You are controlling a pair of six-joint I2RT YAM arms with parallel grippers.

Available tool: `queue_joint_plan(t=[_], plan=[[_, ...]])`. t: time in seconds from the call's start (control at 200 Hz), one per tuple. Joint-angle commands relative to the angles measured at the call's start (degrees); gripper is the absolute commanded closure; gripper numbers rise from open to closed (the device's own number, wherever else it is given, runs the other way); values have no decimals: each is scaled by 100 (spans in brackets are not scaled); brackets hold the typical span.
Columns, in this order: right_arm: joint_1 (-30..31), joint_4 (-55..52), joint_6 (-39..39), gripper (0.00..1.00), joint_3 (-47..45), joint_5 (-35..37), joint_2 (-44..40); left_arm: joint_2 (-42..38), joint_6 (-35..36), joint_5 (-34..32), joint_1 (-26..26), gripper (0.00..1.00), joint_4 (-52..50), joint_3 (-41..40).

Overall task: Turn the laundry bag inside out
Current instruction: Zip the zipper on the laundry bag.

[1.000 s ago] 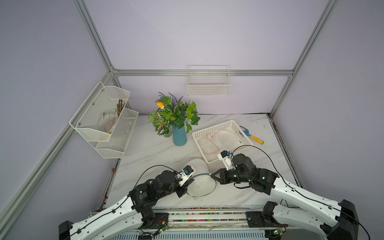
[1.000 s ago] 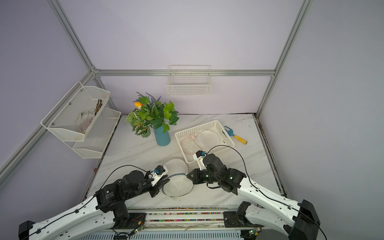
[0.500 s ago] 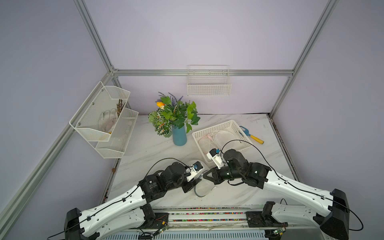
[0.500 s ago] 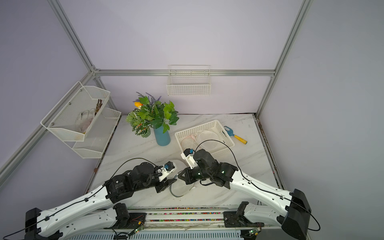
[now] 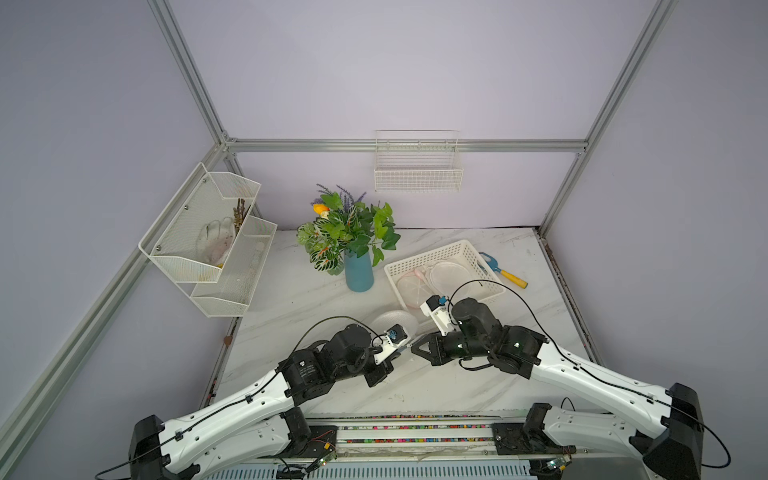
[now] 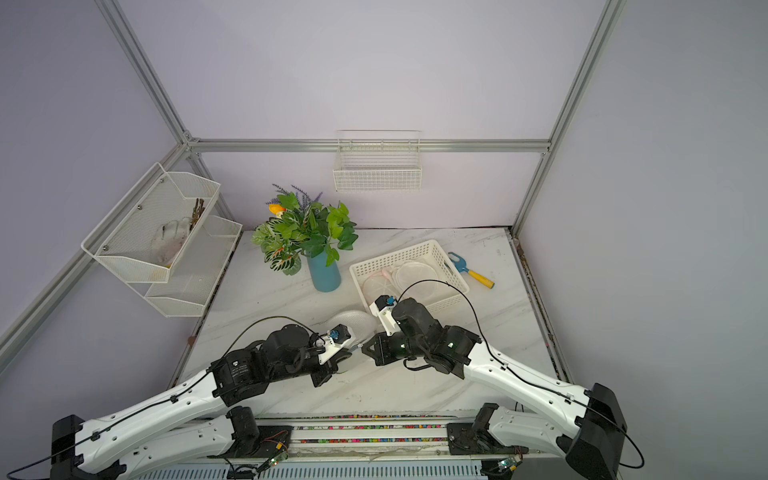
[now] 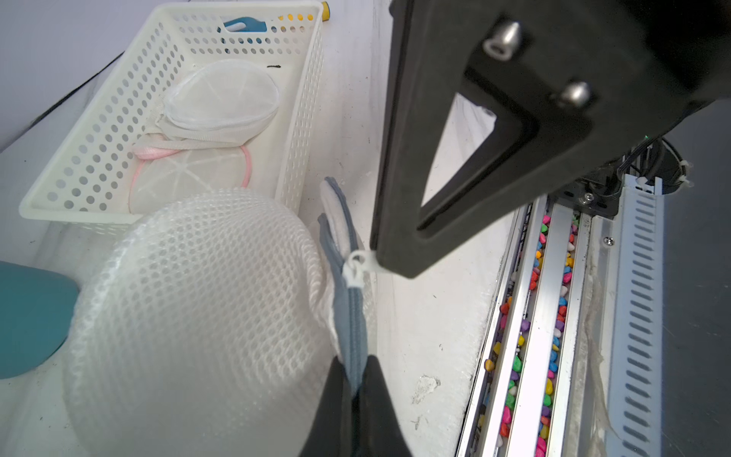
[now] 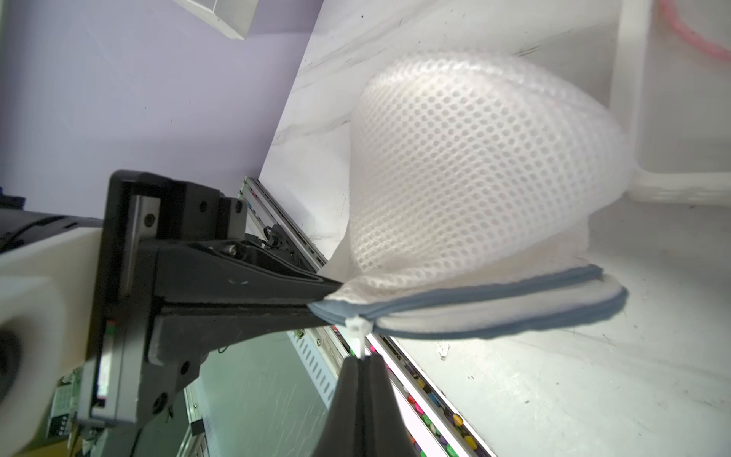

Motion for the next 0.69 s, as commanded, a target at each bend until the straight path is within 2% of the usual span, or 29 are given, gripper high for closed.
queue_joint_plan(t=[0.0,0.14,0.325,0.505,0.575,0.69], plan=[[-260,-306,352,100,-506,196,-477,-383,-141,-56,16,100,140,-118],[-392,-311,555,100,-1030,217,-873,-864,-421,14,16,100,696,-575],[-394,-16,392,100,-992,-103,-734,-1119,-762,13,16,100,1212,-1051],[-350,-272,-49,100,-275,-248,-303,-820,-696,-237,17,49,750,-747],[-285,-427,-244,100,44,-292,-119,-694,-538,-276,16,44,533,-534],[-61,-632,-487,100,485,-252,180,-344,-235,-205,16,44,219,-158]])
